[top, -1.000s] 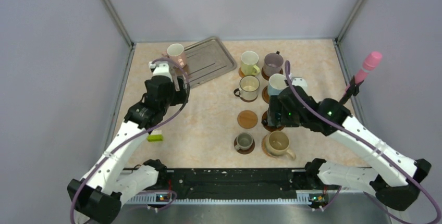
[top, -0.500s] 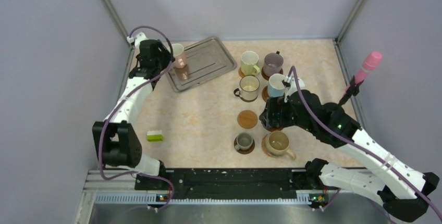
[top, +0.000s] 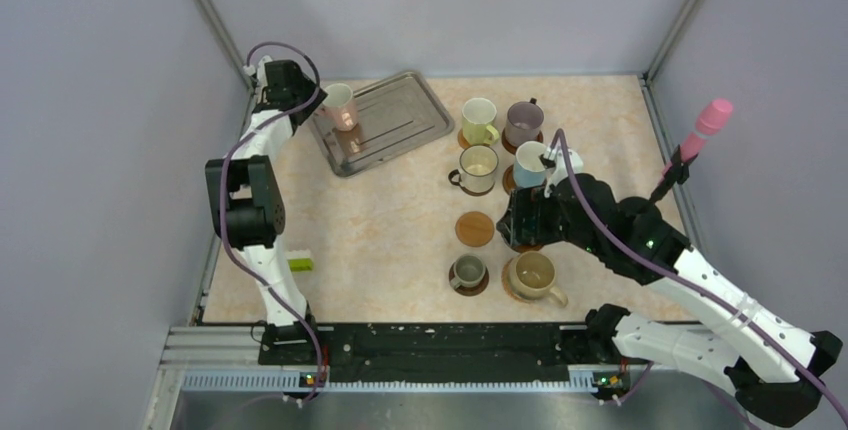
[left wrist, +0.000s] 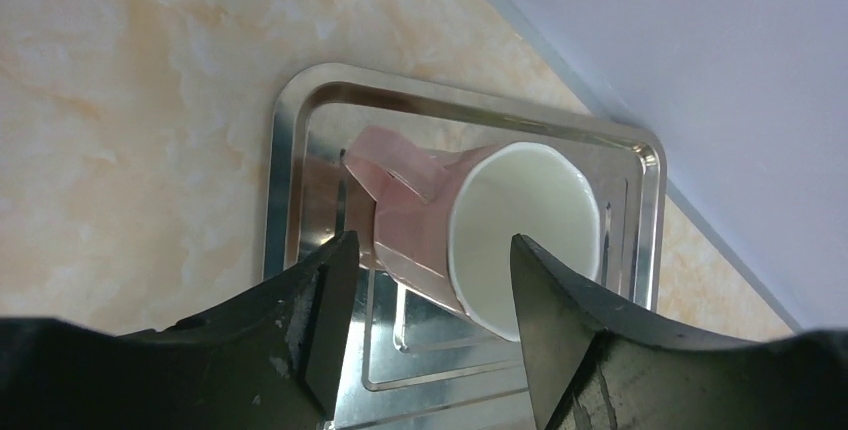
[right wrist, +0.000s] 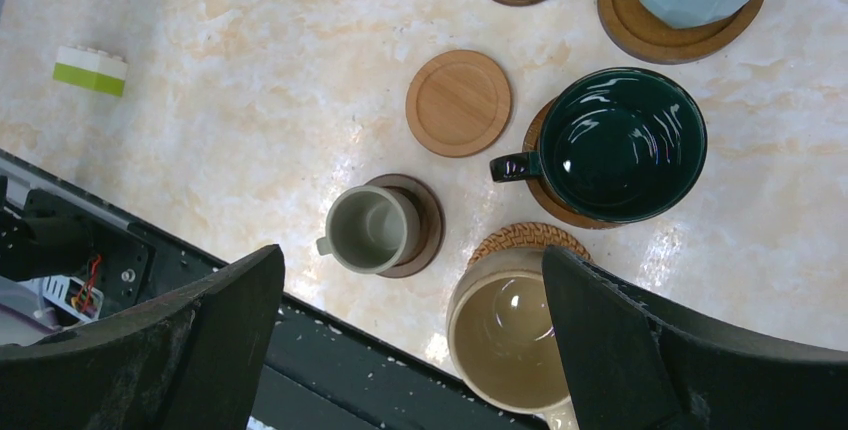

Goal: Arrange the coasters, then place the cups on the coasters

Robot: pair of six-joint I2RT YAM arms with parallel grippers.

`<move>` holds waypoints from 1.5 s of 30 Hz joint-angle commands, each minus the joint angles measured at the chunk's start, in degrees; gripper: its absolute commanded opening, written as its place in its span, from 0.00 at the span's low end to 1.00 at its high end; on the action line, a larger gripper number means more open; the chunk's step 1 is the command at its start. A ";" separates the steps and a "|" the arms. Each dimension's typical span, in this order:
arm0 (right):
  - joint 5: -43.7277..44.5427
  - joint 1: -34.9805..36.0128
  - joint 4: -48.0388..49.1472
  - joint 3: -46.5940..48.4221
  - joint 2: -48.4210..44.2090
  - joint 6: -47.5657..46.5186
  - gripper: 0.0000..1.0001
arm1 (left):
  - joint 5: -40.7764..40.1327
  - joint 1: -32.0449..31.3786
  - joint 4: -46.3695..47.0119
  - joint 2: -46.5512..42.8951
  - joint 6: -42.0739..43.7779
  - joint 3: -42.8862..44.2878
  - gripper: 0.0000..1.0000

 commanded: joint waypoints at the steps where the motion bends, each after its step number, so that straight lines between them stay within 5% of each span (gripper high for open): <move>1: 1.80 0.40 1.81 0.17 0.63 -1.09 0.99 | 5.19 0.75 2.57 2.12 -2.43 2.45 0.62; 11: 2.92 0.43 2.27 -0.65 2.20 -1.17 0.99 | 9.17 0.77 2.11 4.96 -1.31 3.39 0.49; 18: 2.35 0.42 2.86 -1.21 1.77 -0.44 0.99 | 10.90 0.73 -2.13 3.80 2.56 5.13 0.18; 25: 0.41 0.46 2.64 -1.85 0.47 0.31 0.99 | 12.26 0.42 -7.27 -2.66 7.32 5.45 0.00; 38: 2.69 0.40 -1.52 -2.08 -5.78 1.73 0.99 | 4.74 -11.44 -16.82 -21.07 20.94 -3.52 0.00; 45: 3.47 0.43 -2.00 -2.44 -7.45 2.18 0.99 | 1.06 -22.99 -18.75 -29.32 17.62 -10.72 0.00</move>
